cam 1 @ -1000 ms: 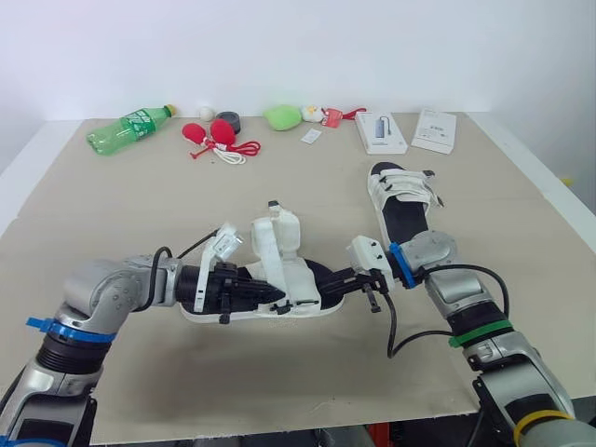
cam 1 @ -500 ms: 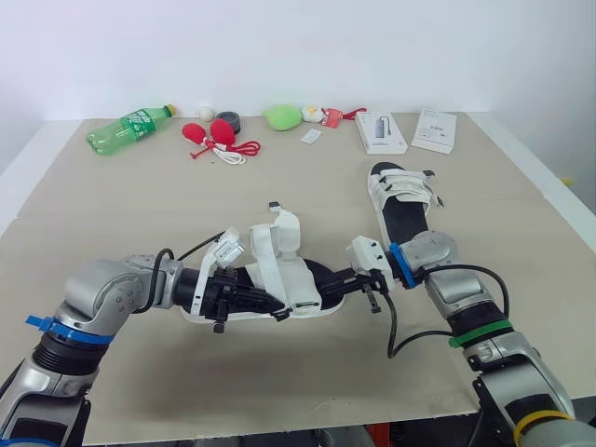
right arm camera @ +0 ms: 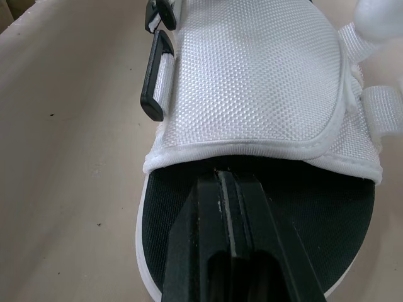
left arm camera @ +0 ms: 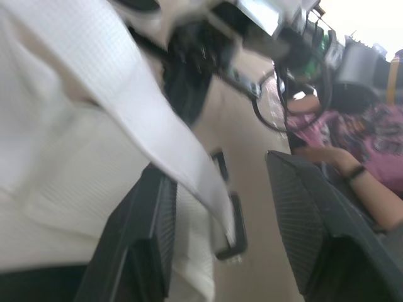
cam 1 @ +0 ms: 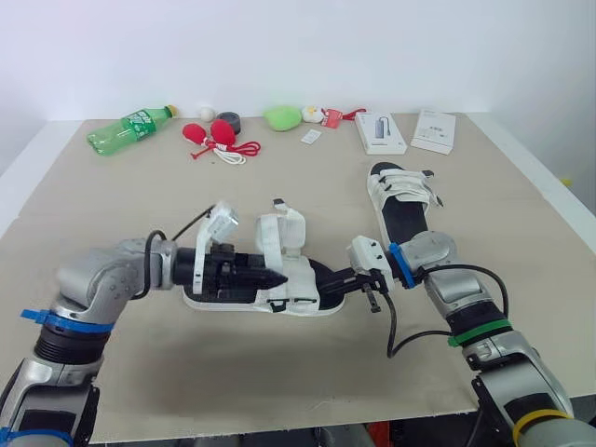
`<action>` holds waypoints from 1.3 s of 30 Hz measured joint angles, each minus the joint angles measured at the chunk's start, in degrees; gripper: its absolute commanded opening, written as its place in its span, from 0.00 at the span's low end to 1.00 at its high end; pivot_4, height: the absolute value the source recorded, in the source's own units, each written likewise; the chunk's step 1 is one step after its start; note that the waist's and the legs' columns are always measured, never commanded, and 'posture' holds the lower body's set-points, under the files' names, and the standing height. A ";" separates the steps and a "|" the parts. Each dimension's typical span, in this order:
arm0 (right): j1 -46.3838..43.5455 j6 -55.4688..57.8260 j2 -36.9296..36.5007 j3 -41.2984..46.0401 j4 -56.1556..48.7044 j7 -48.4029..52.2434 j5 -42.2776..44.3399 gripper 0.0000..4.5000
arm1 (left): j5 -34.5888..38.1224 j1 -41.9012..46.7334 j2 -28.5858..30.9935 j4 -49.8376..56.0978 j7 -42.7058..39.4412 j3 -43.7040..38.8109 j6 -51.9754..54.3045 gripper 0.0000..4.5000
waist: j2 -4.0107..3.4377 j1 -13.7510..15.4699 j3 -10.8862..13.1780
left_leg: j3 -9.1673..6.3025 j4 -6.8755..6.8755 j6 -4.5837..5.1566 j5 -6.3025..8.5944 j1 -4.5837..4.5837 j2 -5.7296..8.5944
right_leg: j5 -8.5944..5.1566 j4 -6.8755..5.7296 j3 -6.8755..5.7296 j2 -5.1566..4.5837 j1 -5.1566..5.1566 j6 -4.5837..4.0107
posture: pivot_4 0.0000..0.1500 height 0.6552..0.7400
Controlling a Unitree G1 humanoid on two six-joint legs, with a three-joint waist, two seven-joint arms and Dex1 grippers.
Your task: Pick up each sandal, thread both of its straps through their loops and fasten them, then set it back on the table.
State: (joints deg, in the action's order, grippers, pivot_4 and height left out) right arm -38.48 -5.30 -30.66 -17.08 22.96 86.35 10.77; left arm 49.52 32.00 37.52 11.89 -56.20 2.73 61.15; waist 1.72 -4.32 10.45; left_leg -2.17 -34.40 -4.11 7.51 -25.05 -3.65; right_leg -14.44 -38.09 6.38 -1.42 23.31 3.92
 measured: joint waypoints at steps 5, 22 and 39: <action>-0.01 -0.05 0.01 -0.04 -0.03 0.08 0.08 0.00 | -0.32 0.30 -0.38 -1.60 0.69 -0.73 -0.20 0.51 | 0.00 0.00 0.00 | 0.00 0.03 0.00 0.00 0.00 0.00 | -0.02 0.00 0.00 0.00 0.01 0.02 | 1.00 1.00; -0.08 -0.36 0.09 -0.18 -0.03 0.05 0.06 0.00 | -1.49 0.24 -1.69 -2.32 -1.40 0.07 -2.34 0.00 | 0.00 0.00 0.00 | 0.00 0.04 0.00 0.00 -0.01 0.00 | -0.01 0.00 0.00 0.01 0.00 0.04 | 1.00 1.00; -0.14 -0.41 0.19 -0.27 0.12 0.01 0.03 0.00 | -5.09 -4.74 1.89 3.60 -3.93 5.83 -4.51 0.28 | 0.00 0.00 0.00 | 0.00 0.04 0.00 0.00 0.00 0.00 | -0.03 0.00 0.00 0.00 0.00 0.00 | 1.00 1.00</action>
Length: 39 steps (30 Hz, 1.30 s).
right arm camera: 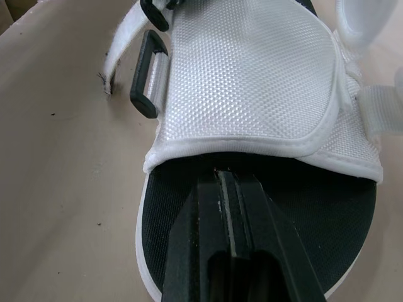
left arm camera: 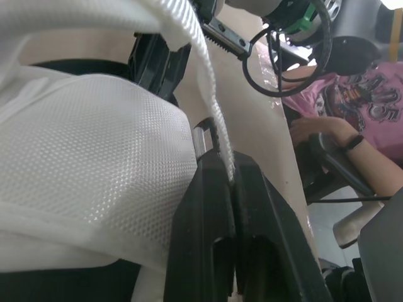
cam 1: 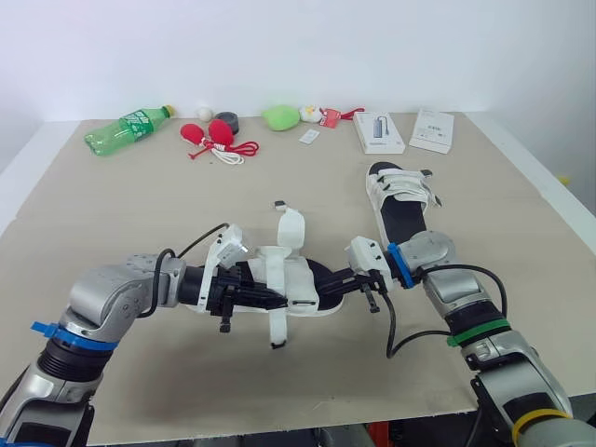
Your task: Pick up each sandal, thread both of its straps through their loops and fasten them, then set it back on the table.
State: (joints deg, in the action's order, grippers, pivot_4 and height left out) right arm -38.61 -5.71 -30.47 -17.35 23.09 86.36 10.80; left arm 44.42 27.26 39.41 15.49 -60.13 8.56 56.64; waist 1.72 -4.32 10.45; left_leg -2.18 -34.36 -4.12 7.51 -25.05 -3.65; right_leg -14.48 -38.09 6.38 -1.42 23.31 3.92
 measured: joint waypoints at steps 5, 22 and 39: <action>-0.11 -0.48 0.07 0.01 0.41 0.02 0.01 0.00 | 0.24 0.00 0.70 2.11 -0.84 -0.15 -0.38 0.78 | 0.00 0.00 0.00 | 0.00 -0.01 0.00 0.00 0.01 0.00 | 0.00 0.00 0.00 0.00 0.01 -0.01 | 1.00 1.00; -1.10 -1.04 0.17 -0.21 1.89 1.14 -0.03 0.00 | 21.18 -20.28 13.88 18.80 1.90 -13.82 13.32 0.78 | 0.04 -0.14 0.02 | 0.00 0.04 -0.04 0.08 0.06 -0.01 | -0.12 0.00 0.00 -0.03 0.02 -0.14 | 1.00 1.00; -1.08 -0.77 0.35 -0.23 1.76 1.18 -0.36 0.00 | -4.03 -19.93 -3.05 13.55 14.29 0.09 -8.23 0.78 | 0.11 0.01 -0.01 | 0.01 -0.03 -0.07 0.07 0.10 0.02 | -0.03 0.03 0.03 -0.03 -0.01 -0.16 | 1.00 1.00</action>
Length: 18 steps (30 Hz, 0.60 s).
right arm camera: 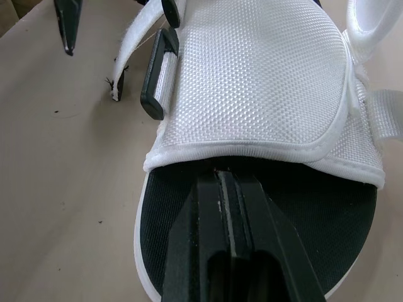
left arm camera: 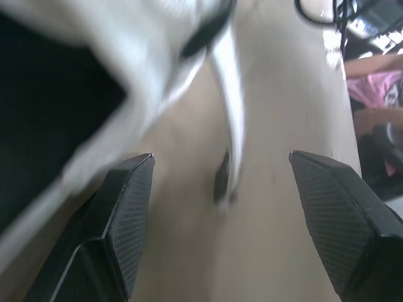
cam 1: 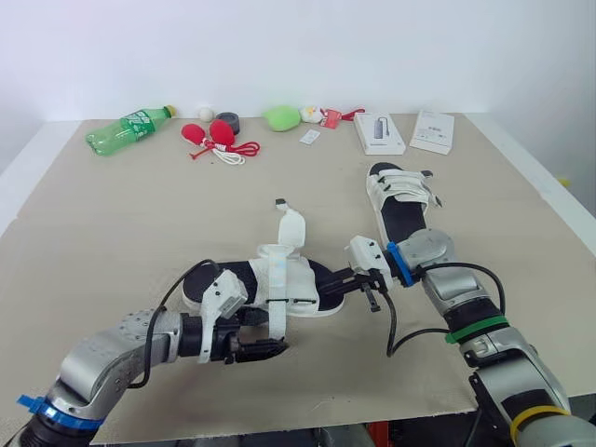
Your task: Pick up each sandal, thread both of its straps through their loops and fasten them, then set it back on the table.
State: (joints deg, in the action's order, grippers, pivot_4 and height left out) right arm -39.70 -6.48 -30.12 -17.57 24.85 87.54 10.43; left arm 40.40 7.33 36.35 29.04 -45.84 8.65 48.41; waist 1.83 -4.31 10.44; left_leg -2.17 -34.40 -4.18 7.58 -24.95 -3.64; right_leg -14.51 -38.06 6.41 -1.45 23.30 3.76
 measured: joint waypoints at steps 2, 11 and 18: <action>0.00 0.00 0.03 -0.01 -0.01 -0.01 0.00 0.00 | 0.25 0.68 -0.78 0.03 -0.33 0.49 0.11 0.73 | 0.00 0.00 0.00 | 0.00 0.00 0.00 0.00 0.00 0.00 | 0.00 0.00 0.00 0.00 0.00 0.00 | 1.00 1.00; 0.00 -0.32 0.04 -0.03 -0.03 0.05 -0.04 0.00 | 0.30 -0.28 1.74 0.42 -4.61 2.11 -0.38 0.01 | 0.00 -0.01 0.00 | 0.00 0.01 0.00 0.00 0.00 0.00 | 0.00 0.00 0.00 0.00 0.01 0.00 | 1.00 1.00; 0.02 -0.44 0.04 -0.04 -0.05 0.09 -0.04 0.00 | 0.62 -3.19 6.90 3.26 -9.13 1.98 -1.41 0.01 | -0.01 -0.01 0.00 | 0.00 0.03 0.00 0.00 0.00 0.00 | -0.01 0.00 0.00 -0.01 0.03 -0.01 | 1.00 1.00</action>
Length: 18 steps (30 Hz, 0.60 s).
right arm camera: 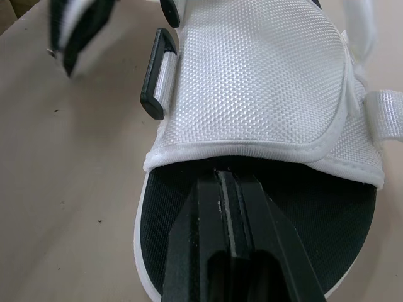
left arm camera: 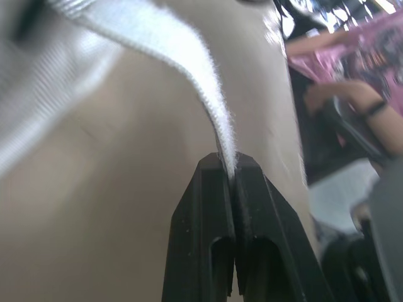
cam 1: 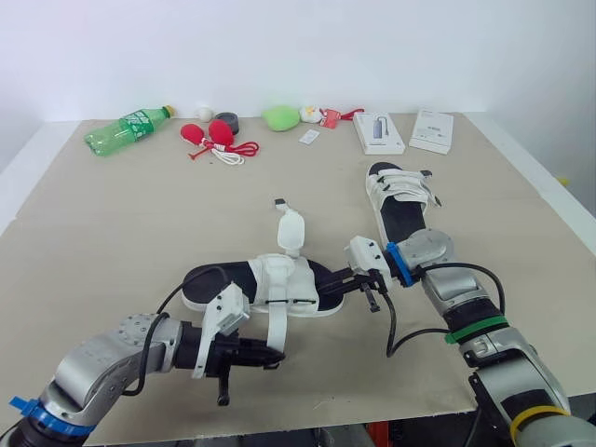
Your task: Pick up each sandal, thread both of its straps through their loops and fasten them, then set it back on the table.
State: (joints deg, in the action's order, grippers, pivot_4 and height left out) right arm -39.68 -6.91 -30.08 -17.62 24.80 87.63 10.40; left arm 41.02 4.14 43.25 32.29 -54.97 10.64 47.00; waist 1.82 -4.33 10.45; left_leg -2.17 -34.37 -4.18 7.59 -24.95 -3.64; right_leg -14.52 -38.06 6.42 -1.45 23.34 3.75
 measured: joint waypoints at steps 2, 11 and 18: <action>0.00 -0.02 0.00 0.00 0.01 -0.03 0.00 0.00 | 0.00 -1.06 1.09 0.97 -1.02 0.02 -0.85 0.01 | 0.00 -0.01 0.00 | 0.00 0.00 0.00 0.00 0.00 0.00 | 0.00 0.00 0.00 -0.01 0.00 0.00 | 1.00 1.00; 0.00 -0.02 -0.01 0.00 0.01 0.04 -0.02 0.00 | -0.33 -2.61 2.93 3.94 -2.91 0.41 -2.17 0.01 | 0.00 -0.01 0.00 | 0.00 0.00 -0.01 0.01 0.00 0.00 | -0.01 0.00 0.01 -0.02 0.01 -0.02 | 1.00 1.00; -0.02 -0.16 -0.01 0.00 0.07 0.16 -0.02 0.00 | -1.28 -2.60 4.89 4.32 -4.05 0.66 -3.40 0.01 | 0.00 -0.01 0.00 | 0.00 0.01 -0.01 0.01 0.00 0.00 | -0.02 0.00 0.01 -0.02 0.02 -0.03 | 1.00 1.00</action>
State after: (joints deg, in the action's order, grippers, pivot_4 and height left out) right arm -39.71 -7.07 -30.09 -17.62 24.86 87.79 10.38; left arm 39.74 1.54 48.14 36.61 -59.02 11.30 43.60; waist 1.82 -4.34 10.45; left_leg -2.17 -34.36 -4.19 7.60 -24.95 -3.64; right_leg -14.54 -38.06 6.42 -1.47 23.36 3.72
